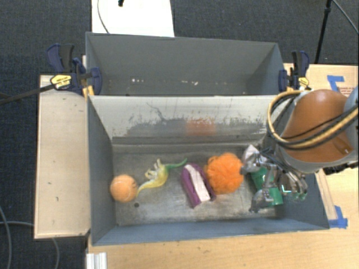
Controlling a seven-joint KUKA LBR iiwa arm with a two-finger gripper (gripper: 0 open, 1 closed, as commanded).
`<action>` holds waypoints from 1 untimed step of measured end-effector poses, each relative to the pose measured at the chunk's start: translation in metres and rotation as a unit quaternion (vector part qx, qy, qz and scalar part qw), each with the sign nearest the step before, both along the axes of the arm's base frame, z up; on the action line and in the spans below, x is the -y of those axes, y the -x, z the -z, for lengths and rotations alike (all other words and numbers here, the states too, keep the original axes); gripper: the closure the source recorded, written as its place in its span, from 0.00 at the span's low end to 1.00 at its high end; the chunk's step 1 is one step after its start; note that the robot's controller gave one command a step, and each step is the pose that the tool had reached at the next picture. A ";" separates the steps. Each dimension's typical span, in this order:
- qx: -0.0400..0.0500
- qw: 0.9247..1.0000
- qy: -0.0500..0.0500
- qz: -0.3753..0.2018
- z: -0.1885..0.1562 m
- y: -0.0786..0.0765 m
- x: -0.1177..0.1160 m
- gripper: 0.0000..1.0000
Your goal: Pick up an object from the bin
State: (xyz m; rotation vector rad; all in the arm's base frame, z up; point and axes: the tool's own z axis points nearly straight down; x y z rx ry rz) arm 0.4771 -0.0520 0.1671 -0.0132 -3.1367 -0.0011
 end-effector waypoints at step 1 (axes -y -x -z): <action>0.004 1.000 0.000 -0.001 -0.003 -0.002 0.000 0.00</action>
Offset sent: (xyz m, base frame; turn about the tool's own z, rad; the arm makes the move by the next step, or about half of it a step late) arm 0.0377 0.0081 -0.0904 0.1053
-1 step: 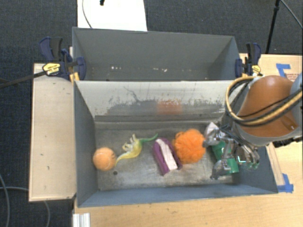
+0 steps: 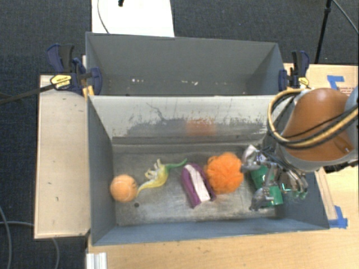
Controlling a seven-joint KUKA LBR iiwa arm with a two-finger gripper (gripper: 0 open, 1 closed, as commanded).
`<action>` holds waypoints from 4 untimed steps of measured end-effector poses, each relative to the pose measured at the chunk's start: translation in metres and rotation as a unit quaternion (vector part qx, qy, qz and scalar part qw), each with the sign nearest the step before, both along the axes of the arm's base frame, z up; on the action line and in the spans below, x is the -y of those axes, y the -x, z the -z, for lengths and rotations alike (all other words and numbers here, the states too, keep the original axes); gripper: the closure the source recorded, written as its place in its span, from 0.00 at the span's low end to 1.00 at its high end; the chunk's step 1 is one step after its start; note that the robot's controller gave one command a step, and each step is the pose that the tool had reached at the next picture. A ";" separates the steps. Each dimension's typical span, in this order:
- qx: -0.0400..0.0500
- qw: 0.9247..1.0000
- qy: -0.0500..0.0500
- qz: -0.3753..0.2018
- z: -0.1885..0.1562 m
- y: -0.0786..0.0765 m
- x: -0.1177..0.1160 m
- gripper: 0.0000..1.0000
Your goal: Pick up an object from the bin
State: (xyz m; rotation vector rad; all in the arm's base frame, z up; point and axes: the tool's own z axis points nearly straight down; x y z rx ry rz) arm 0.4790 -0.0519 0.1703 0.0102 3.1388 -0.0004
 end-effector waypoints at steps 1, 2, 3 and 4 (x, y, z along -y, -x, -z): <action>0.004 1.000 0.000 0.027 0.044 -0.021 -0.003 0.00; 0.006 0.997 0.001 0.078 0.095 -0.049 0.006 0.00; 0.010 0.997 -0.001 0.081 0.095 -0.023 -0.076 1.00; 0.009 0.997 -0.001 0.081 0.095 -0.023 -0.076 1.00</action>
Offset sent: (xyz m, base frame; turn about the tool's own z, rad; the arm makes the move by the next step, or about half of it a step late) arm 0.0471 -0.0055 -0.1003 0.1546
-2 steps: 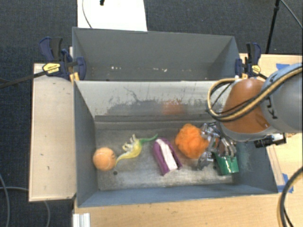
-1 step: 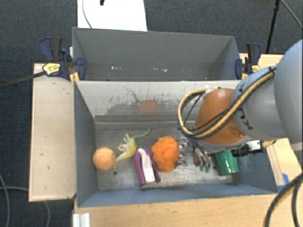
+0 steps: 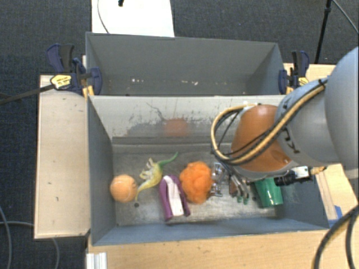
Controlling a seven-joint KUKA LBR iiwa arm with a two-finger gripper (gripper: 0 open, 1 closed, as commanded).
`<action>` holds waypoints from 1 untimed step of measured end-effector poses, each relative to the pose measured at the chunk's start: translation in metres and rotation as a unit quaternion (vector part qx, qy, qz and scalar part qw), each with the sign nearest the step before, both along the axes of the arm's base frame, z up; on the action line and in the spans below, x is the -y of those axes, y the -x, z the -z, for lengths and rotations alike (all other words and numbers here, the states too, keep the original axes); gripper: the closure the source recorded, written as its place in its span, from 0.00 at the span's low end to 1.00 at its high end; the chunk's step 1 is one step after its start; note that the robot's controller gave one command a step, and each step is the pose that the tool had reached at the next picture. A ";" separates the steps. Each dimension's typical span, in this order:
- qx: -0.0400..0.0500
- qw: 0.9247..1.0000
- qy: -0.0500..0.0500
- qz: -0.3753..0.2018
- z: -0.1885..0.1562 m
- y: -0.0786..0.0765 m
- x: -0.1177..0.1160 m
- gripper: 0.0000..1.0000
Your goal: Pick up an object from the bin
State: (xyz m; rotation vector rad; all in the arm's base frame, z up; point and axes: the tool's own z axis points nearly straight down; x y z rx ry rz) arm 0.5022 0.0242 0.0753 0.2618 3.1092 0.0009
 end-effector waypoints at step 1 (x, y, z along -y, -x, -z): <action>-0.010 1.000 -0.001 0.014 -0.116 -0.033 -0.053 1.00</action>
Offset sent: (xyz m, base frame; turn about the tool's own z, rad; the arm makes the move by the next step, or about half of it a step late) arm 0.0000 0.0000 0.0000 0.0000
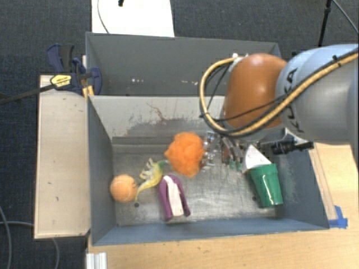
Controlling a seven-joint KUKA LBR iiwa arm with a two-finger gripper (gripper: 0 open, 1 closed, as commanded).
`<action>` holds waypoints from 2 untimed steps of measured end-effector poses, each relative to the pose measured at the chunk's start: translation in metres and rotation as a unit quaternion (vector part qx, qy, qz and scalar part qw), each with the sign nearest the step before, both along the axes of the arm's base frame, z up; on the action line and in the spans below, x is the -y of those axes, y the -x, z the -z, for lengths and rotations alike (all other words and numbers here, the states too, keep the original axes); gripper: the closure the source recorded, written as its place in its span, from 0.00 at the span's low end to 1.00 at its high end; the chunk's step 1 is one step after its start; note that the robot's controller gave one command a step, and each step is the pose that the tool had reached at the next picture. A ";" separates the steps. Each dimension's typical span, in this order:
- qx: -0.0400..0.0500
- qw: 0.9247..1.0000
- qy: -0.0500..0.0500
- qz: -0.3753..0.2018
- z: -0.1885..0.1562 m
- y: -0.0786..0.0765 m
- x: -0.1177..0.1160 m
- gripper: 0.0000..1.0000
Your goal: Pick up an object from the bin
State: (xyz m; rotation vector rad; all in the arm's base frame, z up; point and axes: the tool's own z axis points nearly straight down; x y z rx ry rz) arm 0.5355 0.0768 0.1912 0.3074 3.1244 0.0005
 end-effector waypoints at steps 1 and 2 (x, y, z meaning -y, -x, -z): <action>0.000 1.000 0.000 -0.001 0.000 0.000 0.000 1.00; -0.002 1.000 0.000 0.008 -0.046 0.003 0.002 1.00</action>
Offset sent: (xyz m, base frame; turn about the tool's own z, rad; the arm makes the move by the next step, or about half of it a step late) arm -0.0040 -0.0024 0.0647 0.0238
